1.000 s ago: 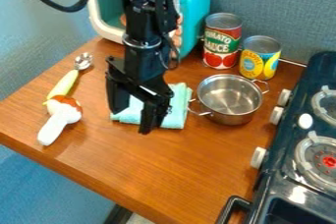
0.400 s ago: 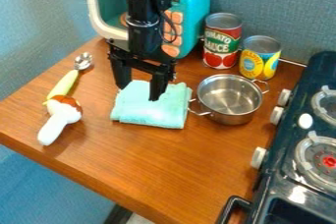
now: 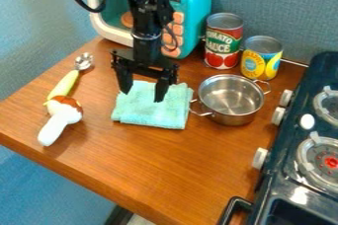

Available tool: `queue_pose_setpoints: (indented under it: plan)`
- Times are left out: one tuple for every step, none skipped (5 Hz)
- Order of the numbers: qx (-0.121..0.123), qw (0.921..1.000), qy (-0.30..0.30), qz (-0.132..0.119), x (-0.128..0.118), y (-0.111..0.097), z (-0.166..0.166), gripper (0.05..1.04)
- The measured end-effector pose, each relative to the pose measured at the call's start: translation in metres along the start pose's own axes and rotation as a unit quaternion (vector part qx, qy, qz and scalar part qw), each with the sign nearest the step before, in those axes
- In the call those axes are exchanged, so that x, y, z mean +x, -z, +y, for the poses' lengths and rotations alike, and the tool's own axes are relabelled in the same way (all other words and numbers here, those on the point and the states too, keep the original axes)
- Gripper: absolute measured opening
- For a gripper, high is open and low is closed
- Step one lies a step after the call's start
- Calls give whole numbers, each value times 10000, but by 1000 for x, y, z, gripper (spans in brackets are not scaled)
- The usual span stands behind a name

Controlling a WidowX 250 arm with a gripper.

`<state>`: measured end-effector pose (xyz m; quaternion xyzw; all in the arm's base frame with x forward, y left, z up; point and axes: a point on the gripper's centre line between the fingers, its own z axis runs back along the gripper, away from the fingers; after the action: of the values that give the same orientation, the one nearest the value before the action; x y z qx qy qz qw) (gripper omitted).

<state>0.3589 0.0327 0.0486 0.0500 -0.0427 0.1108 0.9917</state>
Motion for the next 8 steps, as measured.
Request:
queue_pose_setpoints:
  plan:
    - [106,9991,-325,-258,6,6,3,1000]
    - [94,9993,-353,-9,-5,23,1,1000]
    - [78,9989,-428,187,-19,28,1,1001]
    - [103,9981,-488,361,-38,27,3,1001]
    - [102,9963,-325,784,-61,26,5,1001]
    - [169,9942,130,1057,-81,20,-8,1000]
    - [81,9910,860,1025,-92,16,-48,1000]
    - [-137,9886,1235,852,-96,14,-73,1000]
